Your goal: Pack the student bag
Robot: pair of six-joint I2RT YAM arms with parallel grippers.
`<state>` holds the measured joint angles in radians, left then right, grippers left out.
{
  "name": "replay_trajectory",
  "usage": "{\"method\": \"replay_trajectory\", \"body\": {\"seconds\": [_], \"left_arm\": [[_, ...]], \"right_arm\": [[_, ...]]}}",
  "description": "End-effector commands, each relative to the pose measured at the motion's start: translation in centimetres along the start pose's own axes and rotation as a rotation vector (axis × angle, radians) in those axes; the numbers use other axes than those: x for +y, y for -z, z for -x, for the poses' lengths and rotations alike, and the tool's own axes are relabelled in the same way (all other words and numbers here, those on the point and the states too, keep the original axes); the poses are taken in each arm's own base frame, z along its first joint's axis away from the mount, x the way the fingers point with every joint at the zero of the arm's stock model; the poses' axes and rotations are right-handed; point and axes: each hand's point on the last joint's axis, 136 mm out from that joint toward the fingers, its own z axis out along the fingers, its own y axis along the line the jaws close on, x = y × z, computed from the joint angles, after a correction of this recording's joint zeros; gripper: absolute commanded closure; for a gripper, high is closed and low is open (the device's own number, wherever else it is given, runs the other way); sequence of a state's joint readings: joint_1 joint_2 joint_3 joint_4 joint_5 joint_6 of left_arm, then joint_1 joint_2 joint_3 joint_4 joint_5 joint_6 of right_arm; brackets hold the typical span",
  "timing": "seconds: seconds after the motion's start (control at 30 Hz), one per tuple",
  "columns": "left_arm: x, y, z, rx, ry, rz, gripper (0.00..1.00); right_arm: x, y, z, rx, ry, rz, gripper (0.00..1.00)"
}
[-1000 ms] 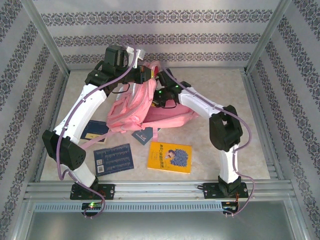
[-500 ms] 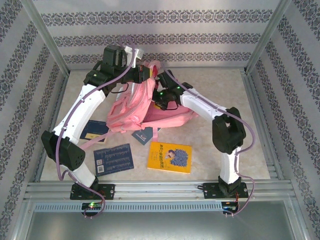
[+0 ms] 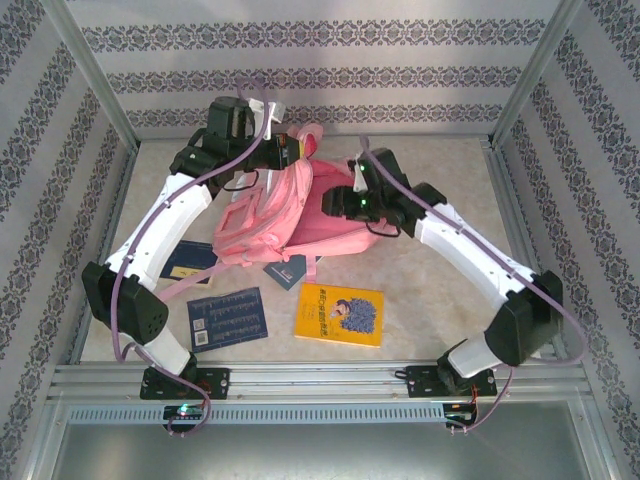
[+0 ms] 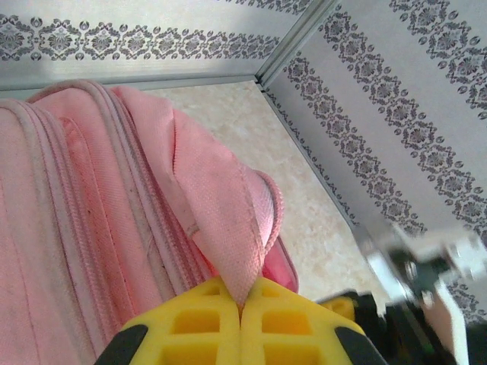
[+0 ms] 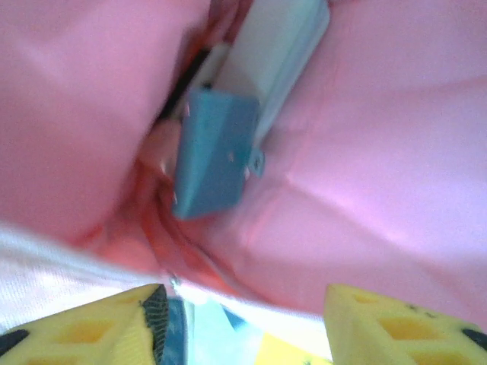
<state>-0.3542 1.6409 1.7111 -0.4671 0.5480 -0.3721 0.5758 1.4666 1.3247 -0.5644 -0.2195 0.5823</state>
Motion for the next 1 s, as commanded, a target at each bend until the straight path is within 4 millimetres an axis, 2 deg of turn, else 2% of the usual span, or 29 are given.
{"method": "replay_trajectory", "body": {"seconds": [0.0, 0.07, 0.17, 0.27, 0.33, 0.47, 0.57, 0.63, 0.73, 0.83, 0.97], "left_arm": [[-0.5, 0.5, 1.6, -0.088, -0.007, 0.002, 1.00], [-0.2, -0.2, 1.2, -0.079, 0.008, -0.002, 1.00], [0.0, -0.5, 1.2, -0.078, 0.006, -0.002, 1.00], [-0.1, -0.6, 1.4, -0.070, -0.010, 0.000, 1.00], [-0.4, -0.9, 1.6, -0.068, -0.014, -0.016, 1.00], [-1.1, -1.8, 2.0, -0.063, -0.028, -0.031, 1.00], [-1.6, -2.4, 2.3, -0.058, -0.041, -0.042, 1.00], [-2.2, -2.8, 2.5, -0.054, -0.057, -0.053, 1.00], [-3.1, -3.3, 2.8, -0.054, -0.078, -0.070, 1.00], [-3.0, -4.0, 2.6, -0.045, -0.076, -0.077, 0.98], [-1.9, -5.2, 1.5, -0.017, -0.069, -0.056, 0.91]], "right_arm": [[-1.4, 0.6, -4.1, 0.071, 0.136, -0.055, 0.58], [-1.5, 0.3, -6.3, 0.116, 0.180, -0.048, 0.67], [-1.4, -0.7, -8.6, 0.193, 0.233, -0.045, 0.72], [-1.5, -2.6, -10.0, 0.256, 0.218, -0.035, 0.73], [-0.7, -3.9, -10.2, 0.262, 0.194, 0.010, 0.75], [2.8, -6.3, -8.3, 0.174, 0.164, 0.121, 0.76], [5.0, -8.1, -5.9, 0.048, 0.071, 0.224, 0.83], [6.0, -9.5, -4.6, -0.010, -0.011, 0.291, 0.84], [7.4, -12.1, -3.3, -0.006, -0.082, 0.328, 0.84], [7.9, -14.6, -1.7, -0.022, -0.133, 0.328, 0.84], [7.2, -17.6, 0.4, -0.044, -0.179, 0.280, 0.84]]}}
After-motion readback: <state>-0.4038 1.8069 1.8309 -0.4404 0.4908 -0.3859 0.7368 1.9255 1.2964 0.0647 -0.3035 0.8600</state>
